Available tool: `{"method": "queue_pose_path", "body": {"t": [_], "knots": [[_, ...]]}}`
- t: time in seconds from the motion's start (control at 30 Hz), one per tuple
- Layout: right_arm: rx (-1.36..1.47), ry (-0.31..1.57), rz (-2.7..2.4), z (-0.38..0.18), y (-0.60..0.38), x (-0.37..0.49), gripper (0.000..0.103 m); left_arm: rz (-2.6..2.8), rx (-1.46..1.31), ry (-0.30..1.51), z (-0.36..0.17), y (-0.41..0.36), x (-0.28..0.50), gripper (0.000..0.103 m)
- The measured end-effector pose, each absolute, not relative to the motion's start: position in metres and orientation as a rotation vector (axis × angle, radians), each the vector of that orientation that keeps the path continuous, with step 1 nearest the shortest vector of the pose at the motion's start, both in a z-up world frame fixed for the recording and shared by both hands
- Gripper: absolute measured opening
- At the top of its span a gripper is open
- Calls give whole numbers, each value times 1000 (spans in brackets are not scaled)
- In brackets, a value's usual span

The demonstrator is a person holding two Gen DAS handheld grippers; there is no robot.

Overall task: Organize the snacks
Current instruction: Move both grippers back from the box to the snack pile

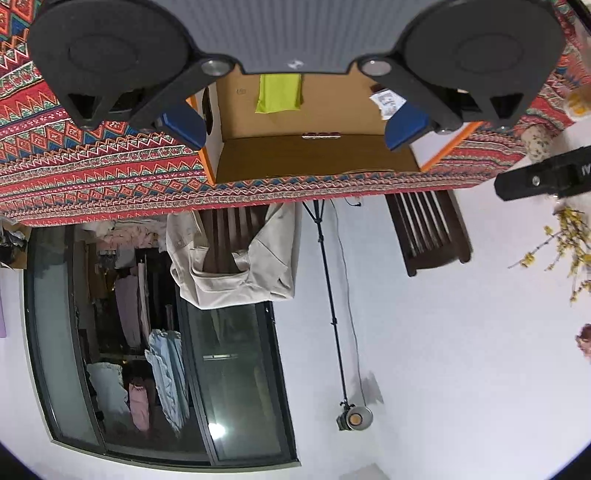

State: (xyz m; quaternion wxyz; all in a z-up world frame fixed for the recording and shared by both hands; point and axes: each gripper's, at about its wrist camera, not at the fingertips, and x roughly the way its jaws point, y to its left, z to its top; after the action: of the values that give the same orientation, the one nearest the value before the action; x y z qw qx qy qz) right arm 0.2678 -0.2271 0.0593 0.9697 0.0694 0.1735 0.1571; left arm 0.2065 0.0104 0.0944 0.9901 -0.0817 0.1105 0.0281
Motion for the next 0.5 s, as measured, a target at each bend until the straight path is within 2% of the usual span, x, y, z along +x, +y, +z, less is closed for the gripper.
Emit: {"method": "queue_pose_path", "body": {"t": [0.5], "knots": [[76, 366, 343, 49, -255, 174, 103, 75, -115, 243, 76, 24, 119, 103]]}}
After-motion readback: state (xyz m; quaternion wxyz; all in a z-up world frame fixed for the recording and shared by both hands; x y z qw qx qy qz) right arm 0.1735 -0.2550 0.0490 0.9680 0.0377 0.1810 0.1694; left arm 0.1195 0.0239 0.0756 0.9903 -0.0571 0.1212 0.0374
